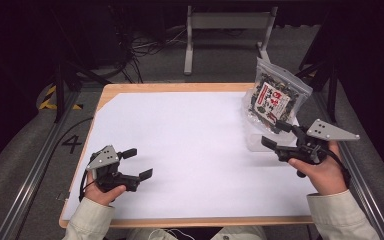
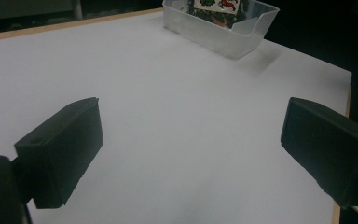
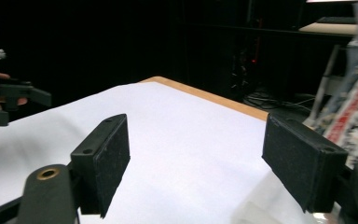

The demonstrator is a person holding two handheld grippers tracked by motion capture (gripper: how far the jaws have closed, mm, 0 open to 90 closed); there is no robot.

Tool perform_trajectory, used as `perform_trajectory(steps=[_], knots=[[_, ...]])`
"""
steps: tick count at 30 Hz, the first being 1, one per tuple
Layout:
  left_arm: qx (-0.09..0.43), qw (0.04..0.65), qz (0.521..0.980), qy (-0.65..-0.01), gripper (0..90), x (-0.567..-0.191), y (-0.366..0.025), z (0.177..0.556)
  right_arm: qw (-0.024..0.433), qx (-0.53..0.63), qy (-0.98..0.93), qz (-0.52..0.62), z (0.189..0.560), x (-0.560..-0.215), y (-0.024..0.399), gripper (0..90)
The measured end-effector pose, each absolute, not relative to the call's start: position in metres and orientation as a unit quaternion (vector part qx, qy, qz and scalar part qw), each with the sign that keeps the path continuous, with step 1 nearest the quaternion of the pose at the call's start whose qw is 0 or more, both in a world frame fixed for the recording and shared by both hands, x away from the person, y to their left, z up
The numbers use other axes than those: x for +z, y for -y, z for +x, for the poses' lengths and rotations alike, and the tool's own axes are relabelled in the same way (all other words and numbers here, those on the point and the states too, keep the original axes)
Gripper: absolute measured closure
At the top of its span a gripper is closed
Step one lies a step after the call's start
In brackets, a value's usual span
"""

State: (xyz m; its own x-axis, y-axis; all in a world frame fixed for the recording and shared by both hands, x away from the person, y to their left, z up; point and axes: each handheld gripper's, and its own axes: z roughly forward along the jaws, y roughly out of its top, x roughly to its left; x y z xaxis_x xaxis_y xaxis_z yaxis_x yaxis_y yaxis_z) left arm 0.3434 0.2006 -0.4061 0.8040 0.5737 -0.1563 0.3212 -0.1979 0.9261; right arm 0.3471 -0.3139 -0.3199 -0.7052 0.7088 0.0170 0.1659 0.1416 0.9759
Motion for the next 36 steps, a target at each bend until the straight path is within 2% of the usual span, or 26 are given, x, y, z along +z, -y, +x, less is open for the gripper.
perform_trajectory(steps=[13,26,36], knots=[[0.119,0.563,0.763,-0.294,4.7,-0.412,-0.201,0.344,0.193,0.583,-0.739,0.275,0.344,-0.357,0.280,21.9],[0.122,0.566,0.759,-0.299,4.1,-0.424,-0.202,0.348,0.187,0.587,-0.748,0.247,0.351,-0.408,0.266,21.9],[0.127,0.548,0.759,-0.328,4.7,-0.442,-0.205,0.355,0.182,0.541,-0.768,0.290,0.359,-0.440,0.262,23.7]])
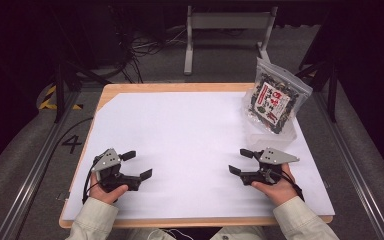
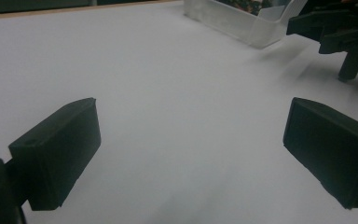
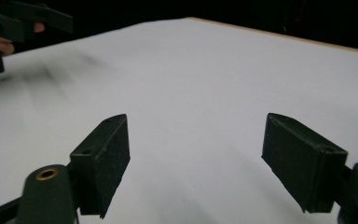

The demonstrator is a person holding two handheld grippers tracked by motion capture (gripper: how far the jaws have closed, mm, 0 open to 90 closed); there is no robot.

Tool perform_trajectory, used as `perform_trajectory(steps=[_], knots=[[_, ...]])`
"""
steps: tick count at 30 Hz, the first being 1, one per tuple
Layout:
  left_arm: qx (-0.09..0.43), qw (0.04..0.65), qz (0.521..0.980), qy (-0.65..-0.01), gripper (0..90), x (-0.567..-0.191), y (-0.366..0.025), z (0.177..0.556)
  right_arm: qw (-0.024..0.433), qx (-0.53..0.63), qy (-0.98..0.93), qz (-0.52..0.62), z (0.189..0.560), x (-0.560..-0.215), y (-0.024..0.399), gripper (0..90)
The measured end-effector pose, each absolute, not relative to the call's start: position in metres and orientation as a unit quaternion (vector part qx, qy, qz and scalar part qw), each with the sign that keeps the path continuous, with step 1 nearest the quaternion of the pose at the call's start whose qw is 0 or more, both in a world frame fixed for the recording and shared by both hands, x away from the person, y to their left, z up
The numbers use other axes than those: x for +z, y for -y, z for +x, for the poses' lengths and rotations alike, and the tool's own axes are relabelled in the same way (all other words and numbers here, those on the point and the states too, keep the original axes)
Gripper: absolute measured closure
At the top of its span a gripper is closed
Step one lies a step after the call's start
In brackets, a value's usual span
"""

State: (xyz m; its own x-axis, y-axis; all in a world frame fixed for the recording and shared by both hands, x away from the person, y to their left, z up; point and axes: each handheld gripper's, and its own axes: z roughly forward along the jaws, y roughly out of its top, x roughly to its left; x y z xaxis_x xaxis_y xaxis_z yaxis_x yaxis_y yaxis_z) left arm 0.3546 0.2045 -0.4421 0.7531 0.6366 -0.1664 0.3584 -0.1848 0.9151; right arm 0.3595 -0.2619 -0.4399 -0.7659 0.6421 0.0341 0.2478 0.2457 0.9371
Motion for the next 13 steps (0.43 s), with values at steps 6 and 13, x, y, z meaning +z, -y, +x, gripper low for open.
perform_trajectory(steps=[6,13], knots=[[0.128,0.543,0.757,-0.340,4.8,-0.4473,-0.2049,0.3559,0.179,0.531,-0.762,0.323,0.3649,-0.4434,0.2646,22.5],[0.128,0.534,0.760,-0.347,5.9,-0.4513,-0.2044,0.3572,0.176,0.541,-0.760,0.315,0.3637,-0.4433,0.2662,26.1]])
